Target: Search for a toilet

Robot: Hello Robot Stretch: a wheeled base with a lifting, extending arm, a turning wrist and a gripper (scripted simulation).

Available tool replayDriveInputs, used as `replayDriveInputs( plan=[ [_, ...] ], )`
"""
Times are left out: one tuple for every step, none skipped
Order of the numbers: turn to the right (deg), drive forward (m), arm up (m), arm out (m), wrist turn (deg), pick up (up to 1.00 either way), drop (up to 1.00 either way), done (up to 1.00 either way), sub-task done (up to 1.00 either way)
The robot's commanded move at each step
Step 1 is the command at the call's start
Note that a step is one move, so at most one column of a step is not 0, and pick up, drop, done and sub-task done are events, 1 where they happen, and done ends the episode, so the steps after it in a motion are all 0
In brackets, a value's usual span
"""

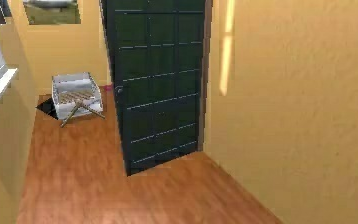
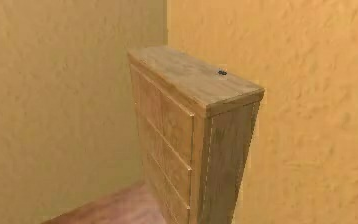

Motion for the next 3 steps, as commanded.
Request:
replayDriveInputs(
  plan=[
    [-24.0,0.00,0.00,0.00,0.0,0.00,0.00,0.00,0.00],
    [0.0,1.00,0.00,0.00,0.0,0.00,0.00,0.00,0.00],
    [0.0,0.80,0.00,0.00,0.0,0.00,0.00,0.00,0.00]
  ],
)
